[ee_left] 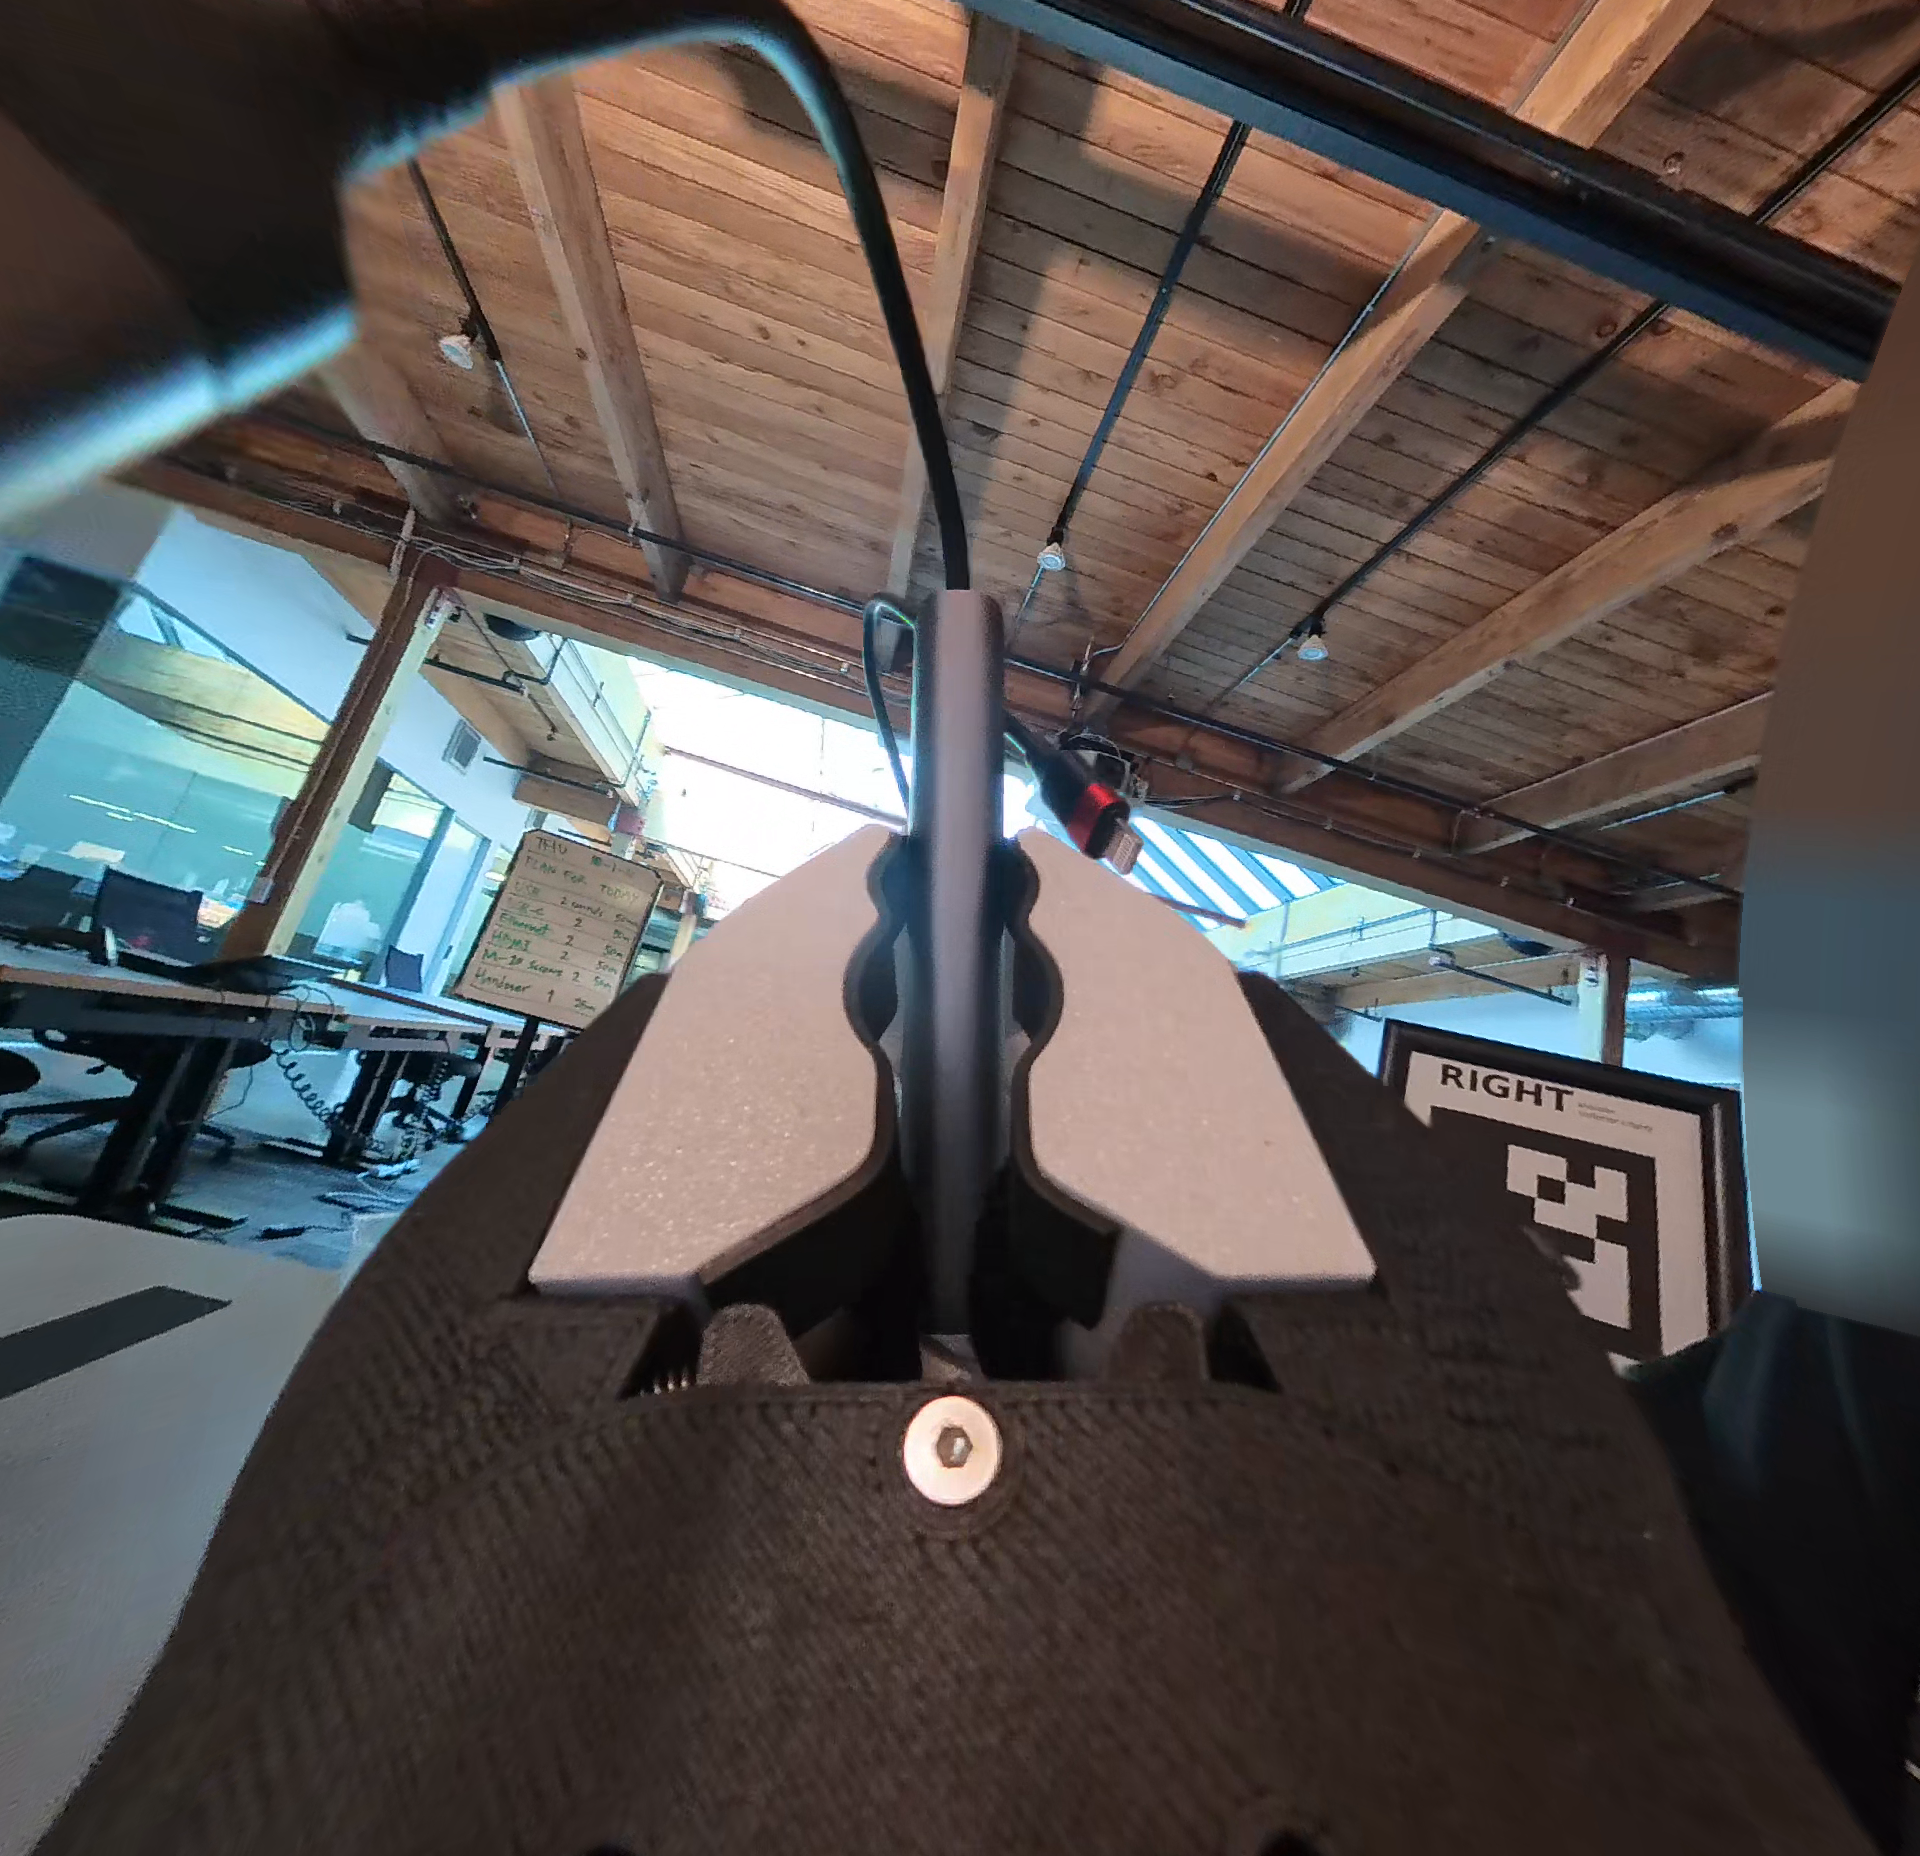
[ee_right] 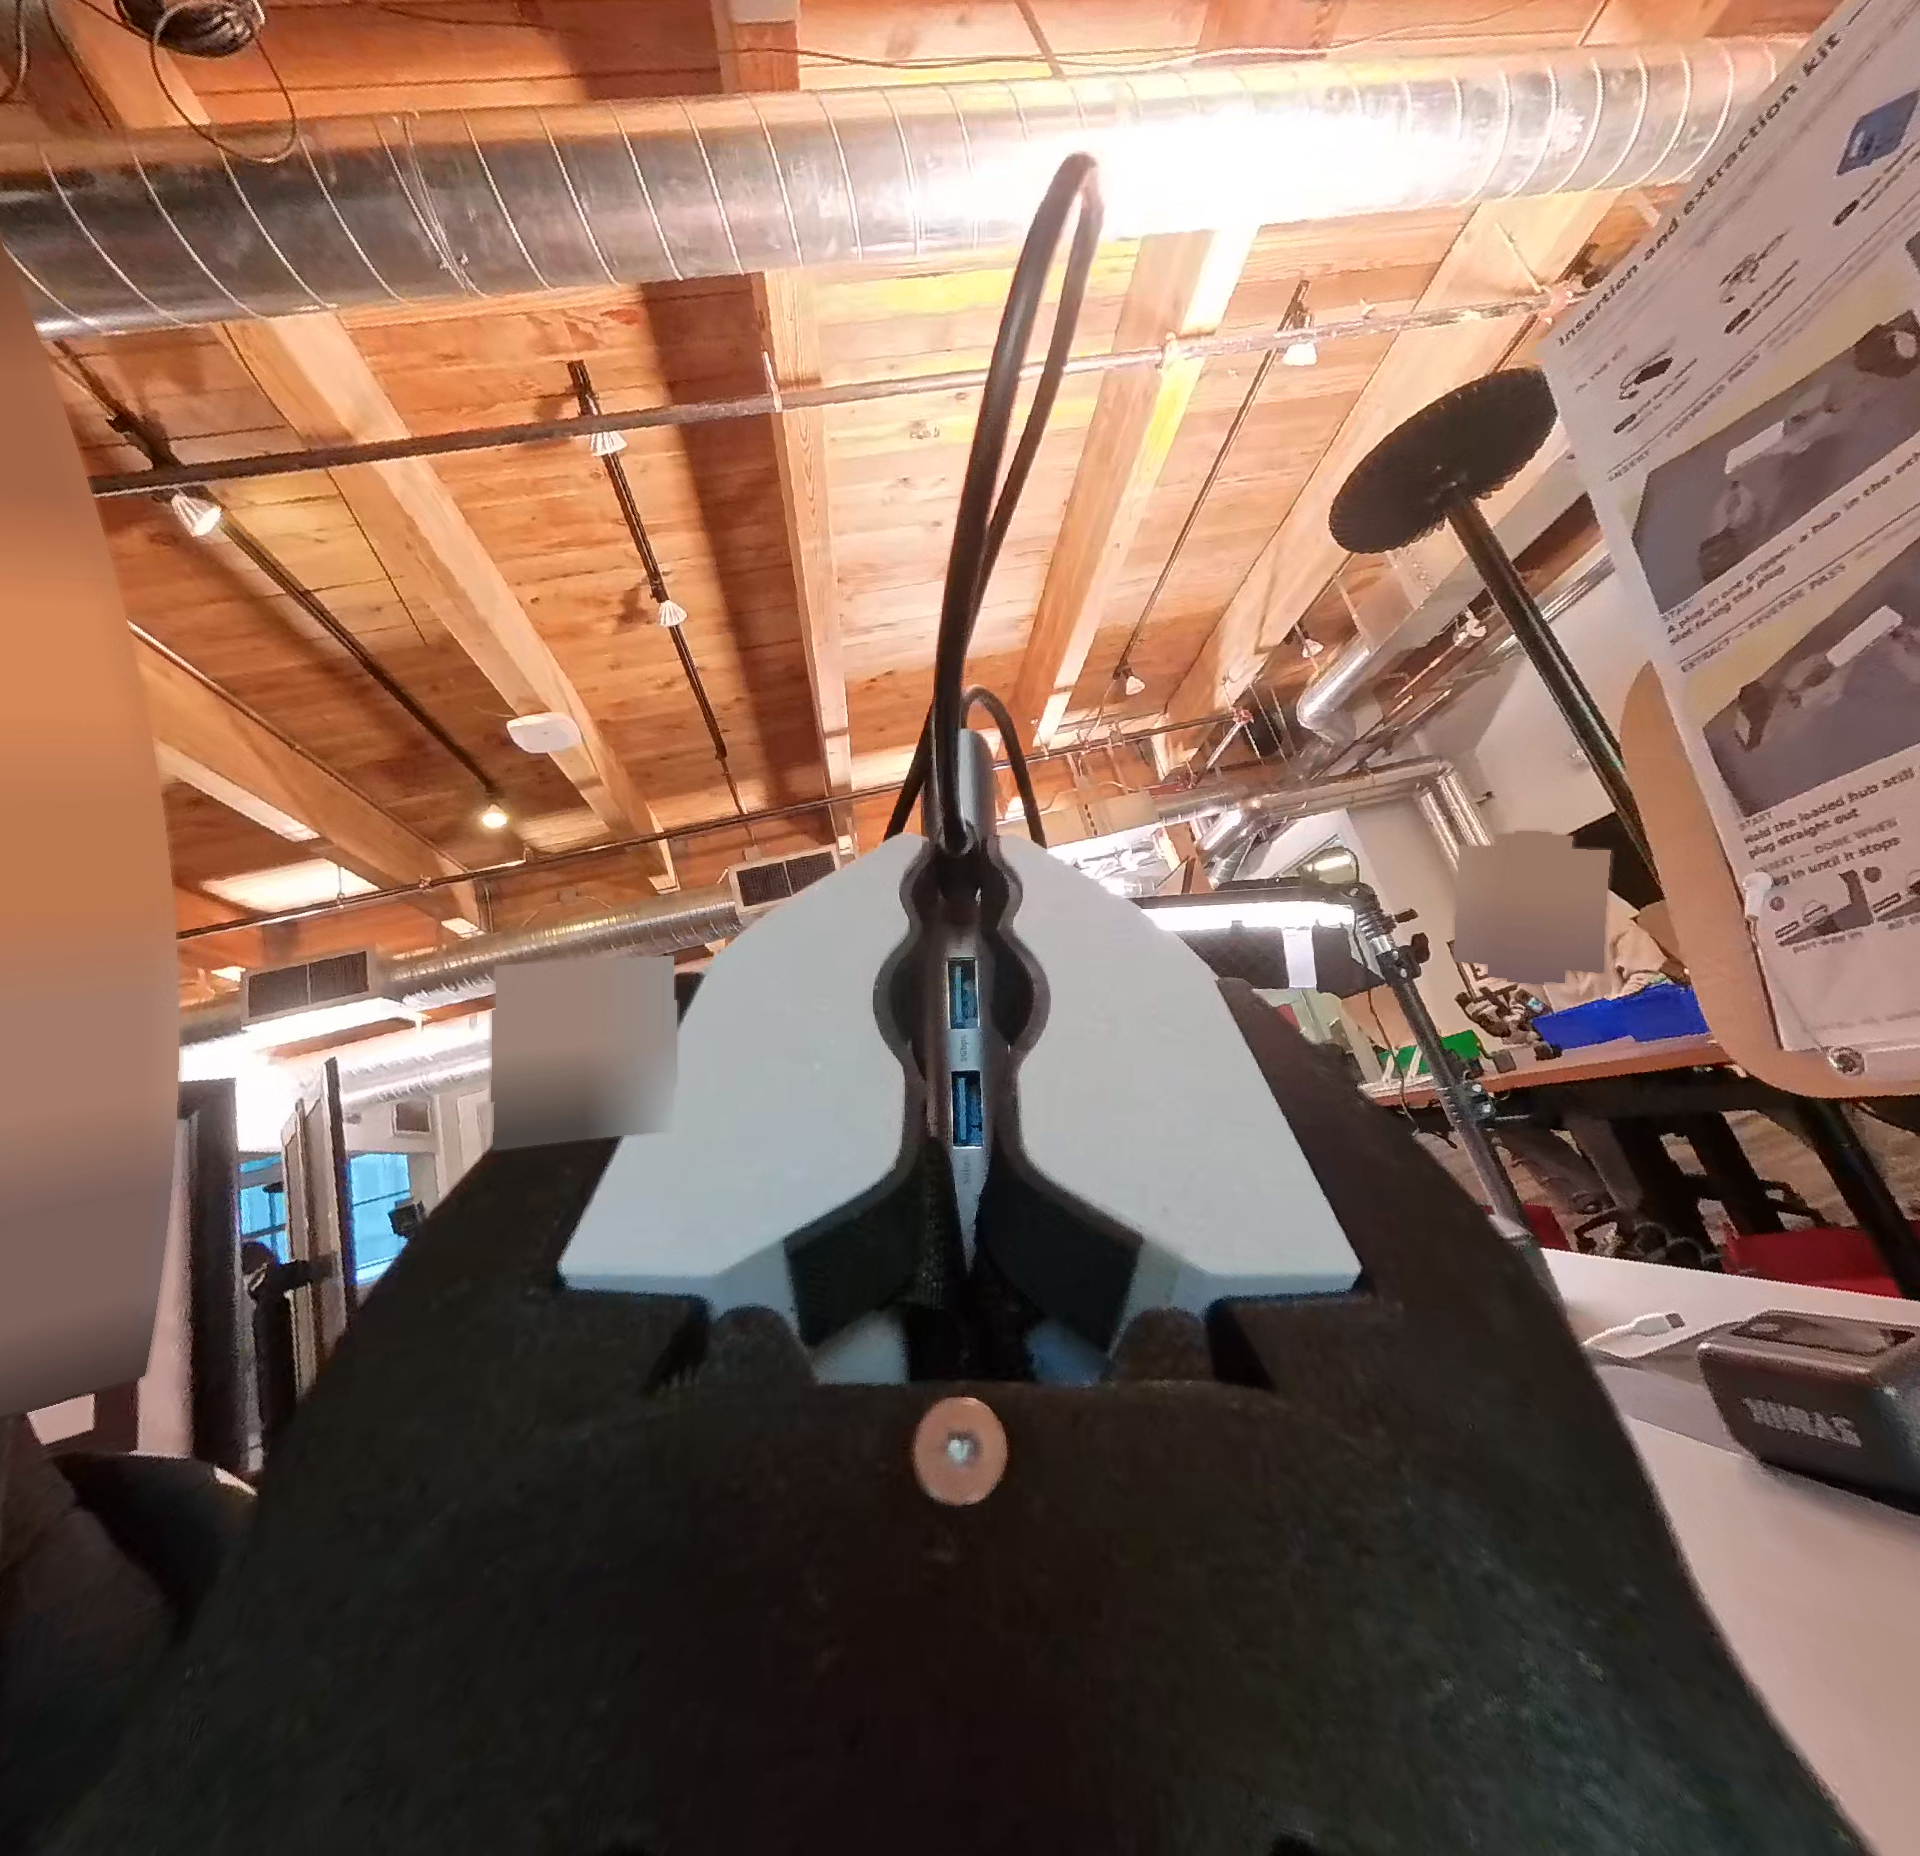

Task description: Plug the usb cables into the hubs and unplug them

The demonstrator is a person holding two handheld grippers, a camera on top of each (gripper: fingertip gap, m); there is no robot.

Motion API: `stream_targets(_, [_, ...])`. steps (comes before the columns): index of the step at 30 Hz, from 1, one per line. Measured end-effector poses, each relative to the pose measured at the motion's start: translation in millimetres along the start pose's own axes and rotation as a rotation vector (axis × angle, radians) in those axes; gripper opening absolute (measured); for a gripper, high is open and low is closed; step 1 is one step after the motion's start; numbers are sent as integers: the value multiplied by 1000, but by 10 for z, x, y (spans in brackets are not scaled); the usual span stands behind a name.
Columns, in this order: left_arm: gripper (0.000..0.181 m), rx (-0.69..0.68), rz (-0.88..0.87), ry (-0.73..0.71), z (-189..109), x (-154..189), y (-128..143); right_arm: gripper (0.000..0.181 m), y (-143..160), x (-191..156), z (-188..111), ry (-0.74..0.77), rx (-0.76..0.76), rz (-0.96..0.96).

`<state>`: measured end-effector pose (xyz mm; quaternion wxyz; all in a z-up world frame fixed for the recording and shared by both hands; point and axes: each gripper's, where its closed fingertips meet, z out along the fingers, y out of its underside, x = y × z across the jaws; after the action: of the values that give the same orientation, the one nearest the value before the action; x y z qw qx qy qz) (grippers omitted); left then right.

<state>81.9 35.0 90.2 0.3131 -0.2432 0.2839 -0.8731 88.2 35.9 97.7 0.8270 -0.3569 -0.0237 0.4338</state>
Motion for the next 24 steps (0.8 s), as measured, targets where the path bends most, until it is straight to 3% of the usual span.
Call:
stream_targets(10, [16, -12, 16, -126, -33, -66, 58, 6, -49, 74, -105, 6, 114, 144])
stream_targets(11, [16, 163, -33, -107, -91, -29, -180, 7, -283, 96, -209, 7, 285, 187])
stream_targets(12, [16, 320, -206, -94, -160, -64, -345, 7, -545, 244, -388, 35, 498, 316])
stream_targets(13, [16, 291, -247, -73, -102, -44, -243, 7, -579, 298, -411, 31, 520, 351])
stream_targets(15, [16, 140, -48, -108, -7, 3, -53, 7, -502, 227, -286, 58, 345, 164])
stream_targets(17, [17, 124, 11, -75, 37, 79, -109, 7, -482, 84, -165, 38, 250, 86])
stream_targets(24, [17, 197, 195, -132, -169, 78, -880, 8, -521, 1, -93, 156, -140, -361])
